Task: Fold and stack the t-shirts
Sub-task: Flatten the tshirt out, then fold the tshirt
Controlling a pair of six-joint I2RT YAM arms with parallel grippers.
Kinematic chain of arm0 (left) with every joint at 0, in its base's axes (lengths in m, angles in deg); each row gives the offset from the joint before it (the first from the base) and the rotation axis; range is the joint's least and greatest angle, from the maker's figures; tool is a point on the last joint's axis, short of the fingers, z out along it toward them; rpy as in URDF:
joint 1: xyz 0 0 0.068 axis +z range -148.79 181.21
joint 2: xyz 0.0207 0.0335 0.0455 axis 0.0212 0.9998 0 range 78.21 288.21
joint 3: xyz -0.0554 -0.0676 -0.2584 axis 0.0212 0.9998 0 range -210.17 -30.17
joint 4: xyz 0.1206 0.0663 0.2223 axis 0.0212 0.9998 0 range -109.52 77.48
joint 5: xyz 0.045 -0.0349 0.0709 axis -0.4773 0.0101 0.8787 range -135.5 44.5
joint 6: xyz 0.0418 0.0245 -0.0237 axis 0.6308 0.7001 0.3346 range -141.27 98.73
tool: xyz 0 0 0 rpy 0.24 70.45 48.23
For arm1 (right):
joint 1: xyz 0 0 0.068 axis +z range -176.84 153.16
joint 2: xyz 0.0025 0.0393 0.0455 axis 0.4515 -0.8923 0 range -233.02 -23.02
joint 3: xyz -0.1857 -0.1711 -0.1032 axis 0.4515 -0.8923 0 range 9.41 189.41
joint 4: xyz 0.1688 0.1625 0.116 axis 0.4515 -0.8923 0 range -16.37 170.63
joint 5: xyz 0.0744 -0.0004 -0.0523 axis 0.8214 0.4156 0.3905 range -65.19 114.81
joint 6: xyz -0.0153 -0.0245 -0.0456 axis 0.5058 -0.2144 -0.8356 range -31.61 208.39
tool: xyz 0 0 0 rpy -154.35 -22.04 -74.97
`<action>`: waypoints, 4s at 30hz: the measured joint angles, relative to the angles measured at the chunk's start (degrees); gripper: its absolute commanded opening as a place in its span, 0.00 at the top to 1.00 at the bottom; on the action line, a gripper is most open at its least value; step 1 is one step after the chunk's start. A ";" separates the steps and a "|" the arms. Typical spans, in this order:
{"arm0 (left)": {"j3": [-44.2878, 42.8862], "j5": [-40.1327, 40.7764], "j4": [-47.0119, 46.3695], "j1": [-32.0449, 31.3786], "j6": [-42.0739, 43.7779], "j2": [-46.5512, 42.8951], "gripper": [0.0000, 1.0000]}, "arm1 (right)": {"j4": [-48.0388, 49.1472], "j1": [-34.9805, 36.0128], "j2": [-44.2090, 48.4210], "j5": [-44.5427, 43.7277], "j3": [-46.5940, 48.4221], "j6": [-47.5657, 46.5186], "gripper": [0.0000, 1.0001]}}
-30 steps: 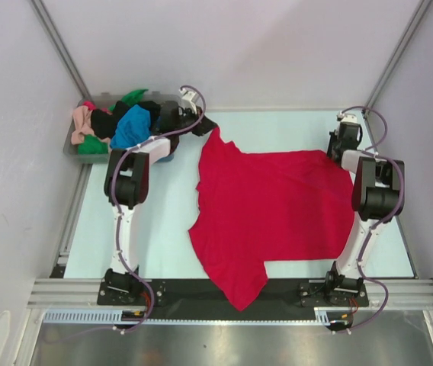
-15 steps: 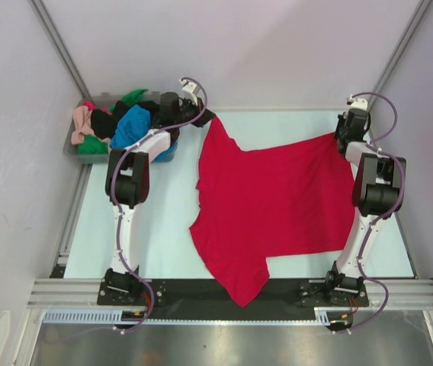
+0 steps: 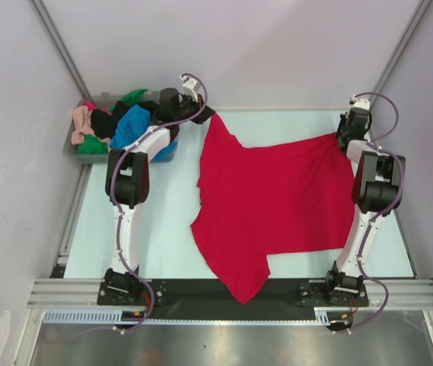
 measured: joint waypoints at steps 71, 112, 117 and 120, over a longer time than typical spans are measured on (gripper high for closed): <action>7.96 -4.00 3.85 0.46 10.60 -10.97 1.00 | 12.87 -3.04 1.95 2.05 -6.69 4.13 1.00; 20.37 -4.92 2.58 0.26 16.63 -19.58 1.00 | 28.63 -4.31 2.71 10.01 -17.07 2.45 1.00; 21.42 -4.98 2.56 0.26 17.59 -20.37 1.00 | 28.74 -5.07 2.75 10.01 -17.07 2.58 1.00; 21.53 -4.96 2.51 0.24 17.75 -20.46 1.00 | 28.65 -5.38 2.75 10.01 -17.07 2.56 1.00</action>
